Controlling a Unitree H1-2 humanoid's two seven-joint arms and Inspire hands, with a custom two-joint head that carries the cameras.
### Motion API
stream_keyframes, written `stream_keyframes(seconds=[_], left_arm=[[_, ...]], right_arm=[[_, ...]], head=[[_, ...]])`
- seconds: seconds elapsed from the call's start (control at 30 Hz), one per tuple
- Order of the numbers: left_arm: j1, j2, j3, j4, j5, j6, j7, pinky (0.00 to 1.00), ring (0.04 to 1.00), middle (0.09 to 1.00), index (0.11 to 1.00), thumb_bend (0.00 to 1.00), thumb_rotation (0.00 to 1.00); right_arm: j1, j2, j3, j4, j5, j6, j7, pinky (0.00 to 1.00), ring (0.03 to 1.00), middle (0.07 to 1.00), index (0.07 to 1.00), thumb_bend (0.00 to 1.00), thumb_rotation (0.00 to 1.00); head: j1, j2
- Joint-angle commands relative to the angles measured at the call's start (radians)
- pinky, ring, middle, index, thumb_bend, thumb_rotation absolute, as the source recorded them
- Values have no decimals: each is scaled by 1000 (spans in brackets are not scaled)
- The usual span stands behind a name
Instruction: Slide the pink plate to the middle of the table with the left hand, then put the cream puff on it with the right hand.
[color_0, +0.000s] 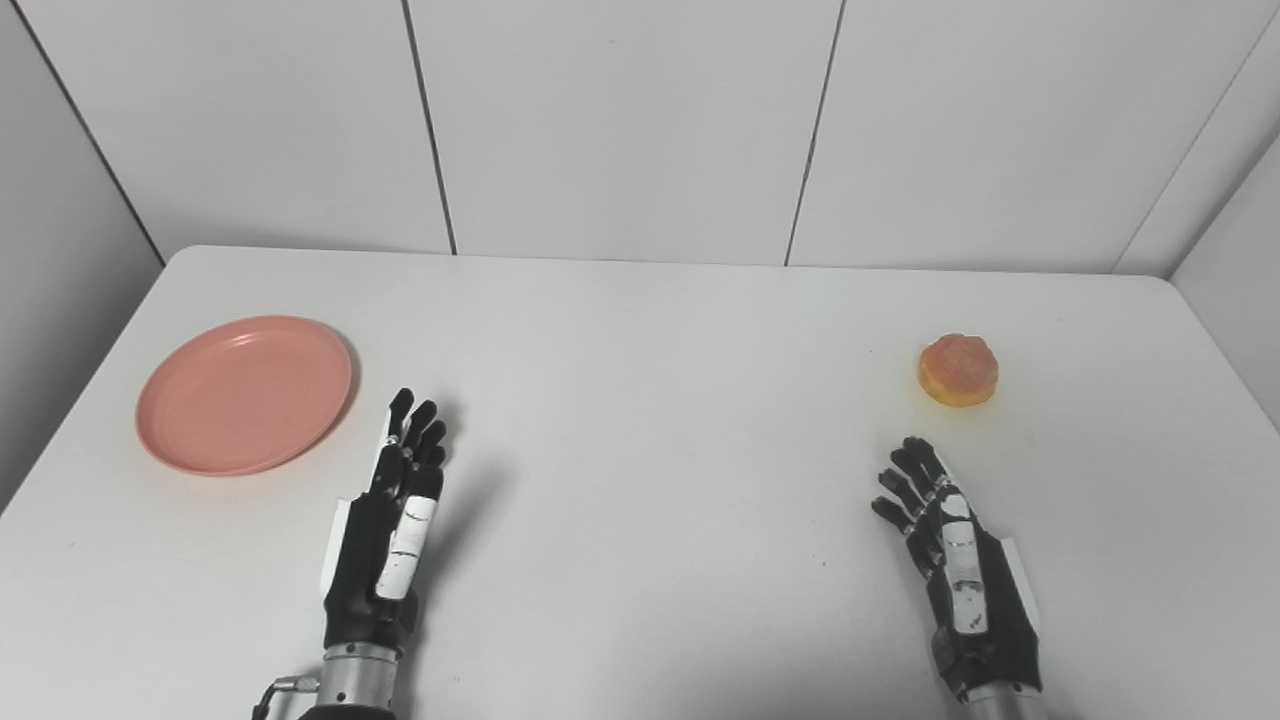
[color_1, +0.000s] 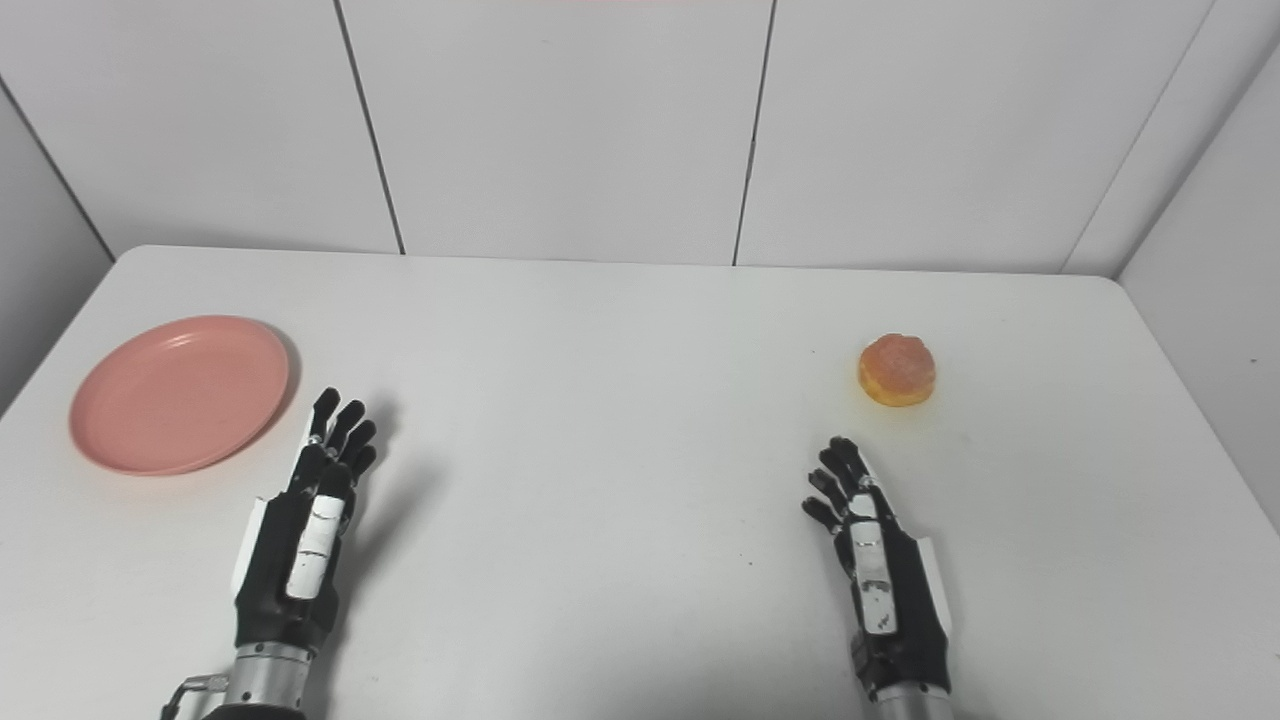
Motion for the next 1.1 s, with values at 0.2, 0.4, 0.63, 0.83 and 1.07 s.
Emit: stream_keyframes(seconds=[0.2,0.4,0.63,0.83,1.07], left_arm=[[-2,-30,-28,136,66,-136,42,977,960,991,1000,762,869],[-12,-48,-38,199,101,-200,65,960,955,990,1000,724,848],[-18,-60,-47,258,128,-244,86,953,959,990,1000,719,821],[-37,-63,-50,310,137,-267,104,924,942,973,994,698,807],[-43,-57,-63,318,131,-268,118,901,934,966,983,706,795]], right_arm=[[-14,-41,-30,110,20,-123,43,885,899,927,913,864,1000],[-26,-58,-46,188,42,-187,69,890,903,933,915,839,1000],[-35,-74,-53,255,69,-227,100,915,915,942,926,840,1000],[-58,-83,-57,317,87,-255,124,927,922,952,937,830,1000],[-65,-84,-60,340,99,-272,141,940,925,958,947,831,1000]], head=[[48,-61],[98,-124],[132,-192],[156,-237],[167,-248]])
